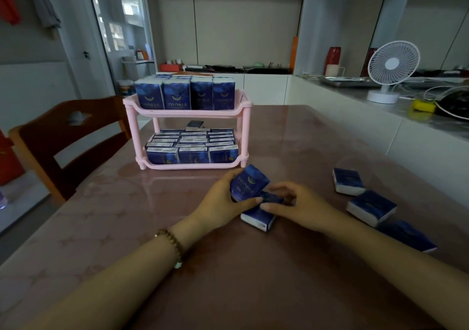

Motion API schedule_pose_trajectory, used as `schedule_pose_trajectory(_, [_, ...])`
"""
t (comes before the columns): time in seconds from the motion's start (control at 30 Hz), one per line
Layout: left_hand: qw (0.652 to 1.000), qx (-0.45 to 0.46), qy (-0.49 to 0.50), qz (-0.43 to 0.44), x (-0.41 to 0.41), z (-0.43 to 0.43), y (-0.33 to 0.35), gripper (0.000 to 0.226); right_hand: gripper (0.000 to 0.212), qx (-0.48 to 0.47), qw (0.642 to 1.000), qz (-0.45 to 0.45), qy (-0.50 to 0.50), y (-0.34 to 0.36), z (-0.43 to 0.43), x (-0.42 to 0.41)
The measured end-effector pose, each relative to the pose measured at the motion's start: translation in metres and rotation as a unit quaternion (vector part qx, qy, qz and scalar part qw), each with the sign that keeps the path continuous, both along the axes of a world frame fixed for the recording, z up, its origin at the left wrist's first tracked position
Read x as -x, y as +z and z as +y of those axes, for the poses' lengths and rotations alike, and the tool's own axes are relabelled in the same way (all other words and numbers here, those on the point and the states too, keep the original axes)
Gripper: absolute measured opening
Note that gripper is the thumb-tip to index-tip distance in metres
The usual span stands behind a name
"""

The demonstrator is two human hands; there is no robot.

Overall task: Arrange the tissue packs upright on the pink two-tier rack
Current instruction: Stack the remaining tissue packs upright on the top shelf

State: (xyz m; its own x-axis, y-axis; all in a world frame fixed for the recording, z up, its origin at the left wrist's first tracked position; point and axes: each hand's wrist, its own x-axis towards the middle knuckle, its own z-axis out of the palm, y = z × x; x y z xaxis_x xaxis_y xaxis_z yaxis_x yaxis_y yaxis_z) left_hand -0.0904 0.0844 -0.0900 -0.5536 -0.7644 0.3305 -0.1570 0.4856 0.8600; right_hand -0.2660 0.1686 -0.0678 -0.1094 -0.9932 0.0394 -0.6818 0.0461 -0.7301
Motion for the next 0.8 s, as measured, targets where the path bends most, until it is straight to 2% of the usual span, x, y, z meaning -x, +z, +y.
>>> schedule_pose_trajectory(0.07, [1.0, -0.009, 0.007, -0.002, -0.002, 0.0, 0.0, 0.036, 0.048, 0.016, 0.999, 0.033, -0.008, -0.004, 0.0, -0.009])
schedule_pose_trajectory(0.17, [0.999, -0.019, 0.03, 0.002, -0.008, -0.01, 0.002, 0.016, 0.045, 0.031, 0.999, -0.032, -0.007, -0.007, 0.004, -0.016])
schedule_pose_trajectory(0.3, [0.992, -0.106, 0.032, 0.065, -0.021, -0.024, 0.006, 0.029, 0.037, 0.063, 0.985, -0.159, 0.017, -0.006, 0.002, -0.018])
schedule_pose_trajectory(0.37, [0.992, -0.093, 0.014, 0.084, -0.025, -0.024, 0.011, 0.036, 0.027, 0.098, 0.972, -0.211, 0.026, 0.0, -0.001, -0.018])
schedule_pose_trajectory(0.43, [0.995, -0.054, -0.021, 0.079, -0.028, -0.023, 0.018, 0.032, 0.026, 0.129, 0.965, -0.226, 0.029, 0.012, -0.005, -0.016])
schedule_pose_trajectory(0.57, [0.995, 0.0, -0.03, 0.097, -0.032, -0.024, 0.043, 0.023, 0.025, 0.169, 0.96, -0.214, 0.062, 0.045, -0.017, -0.01])
schedule_pose_trajectory(0.73, [0.991, 0.083, 0.019, 0.099, -0.037, -0.032, 0.095, 0.023, 0.025, 0.231, 0.962, -0.105, 0.096, 0.097, -0.038, -0.003])
schedule_pose_trajectory(0.8, [0.991, 0.106, 0.016, 0.077, -0.042, -0.037, 0.117, 0.024, 0.026, 0.253, 0.956, -0.095, 0.111, 0.115, -0.047, -0.004])
